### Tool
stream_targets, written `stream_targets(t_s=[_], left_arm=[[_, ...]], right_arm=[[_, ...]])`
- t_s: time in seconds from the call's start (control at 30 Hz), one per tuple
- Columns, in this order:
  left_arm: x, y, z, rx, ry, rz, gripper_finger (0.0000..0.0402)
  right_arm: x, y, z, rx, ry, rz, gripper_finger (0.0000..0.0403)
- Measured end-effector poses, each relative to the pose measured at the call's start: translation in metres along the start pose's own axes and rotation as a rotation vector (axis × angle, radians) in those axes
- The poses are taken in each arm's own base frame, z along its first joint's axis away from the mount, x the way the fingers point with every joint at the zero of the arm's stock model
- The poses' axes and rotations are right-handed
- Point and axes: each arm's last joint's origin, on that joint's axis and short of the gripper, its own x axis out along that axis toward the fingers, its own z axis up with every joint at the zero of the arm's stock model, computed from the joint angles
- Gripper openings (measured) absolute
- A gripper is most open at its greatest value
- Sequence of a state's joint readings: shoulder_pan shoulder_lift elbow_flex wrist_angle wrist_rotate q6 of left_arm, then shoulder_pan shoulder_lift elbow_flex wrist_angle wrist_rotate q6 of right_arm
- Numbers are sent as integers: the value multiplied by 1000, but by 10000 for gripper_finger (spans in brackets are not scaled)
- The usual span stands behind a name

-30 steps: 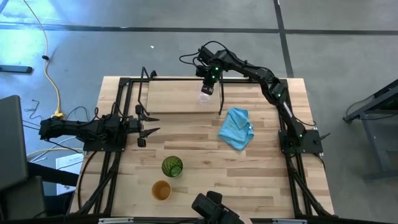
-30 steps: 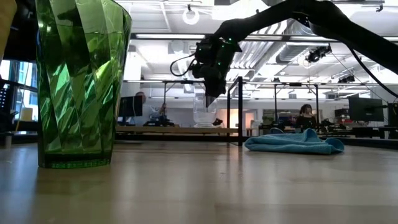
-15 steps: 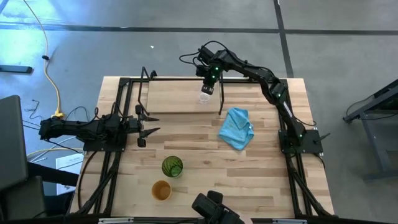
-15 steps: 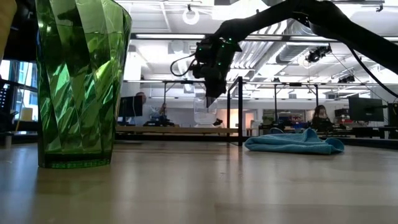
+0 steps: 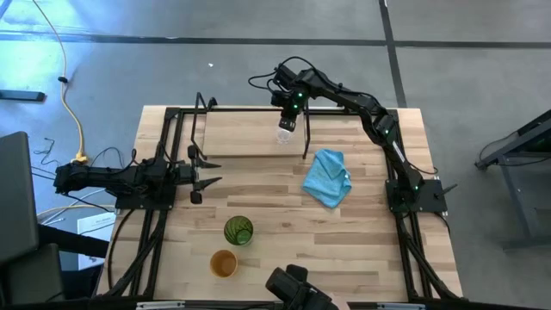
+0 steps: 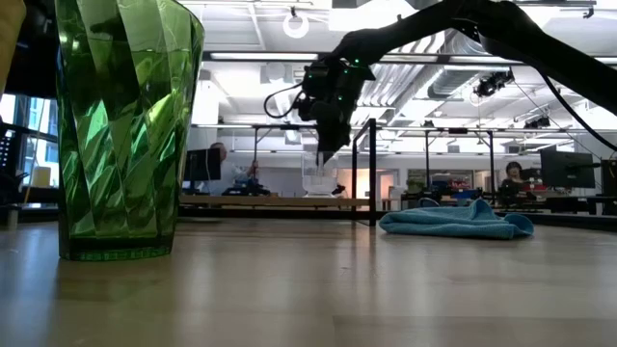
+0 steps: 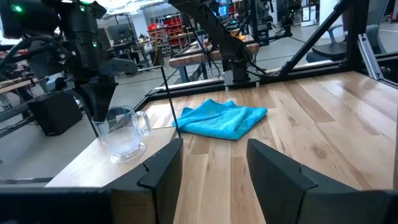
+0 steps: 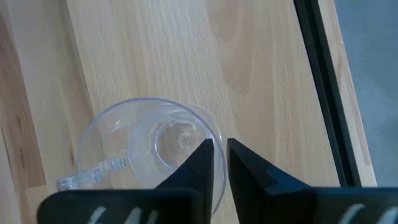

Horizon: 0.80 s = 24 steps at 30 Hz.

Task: Stack small to large cups/mugs on shelf
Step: Put the transparent mug on the shelf

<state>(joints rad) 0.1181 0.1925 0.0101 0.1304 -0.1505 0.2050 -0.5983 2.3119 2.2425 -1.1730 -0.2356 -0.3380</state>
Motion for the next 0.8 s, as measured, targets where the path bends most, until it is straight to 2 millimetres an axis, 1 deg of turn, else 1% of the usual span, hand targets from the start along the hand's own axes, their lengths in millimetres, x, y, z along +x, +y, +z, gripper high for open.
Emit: stream_targets(t_s=[0.17,0.8], left_arm=[[0,0,0,0,1,-1,168],[0,0,0,0,2,-1,168]], right_arm=[[0,0,1,-3,-10,-3,48],[0,0,1,4,-10,-3,48]])
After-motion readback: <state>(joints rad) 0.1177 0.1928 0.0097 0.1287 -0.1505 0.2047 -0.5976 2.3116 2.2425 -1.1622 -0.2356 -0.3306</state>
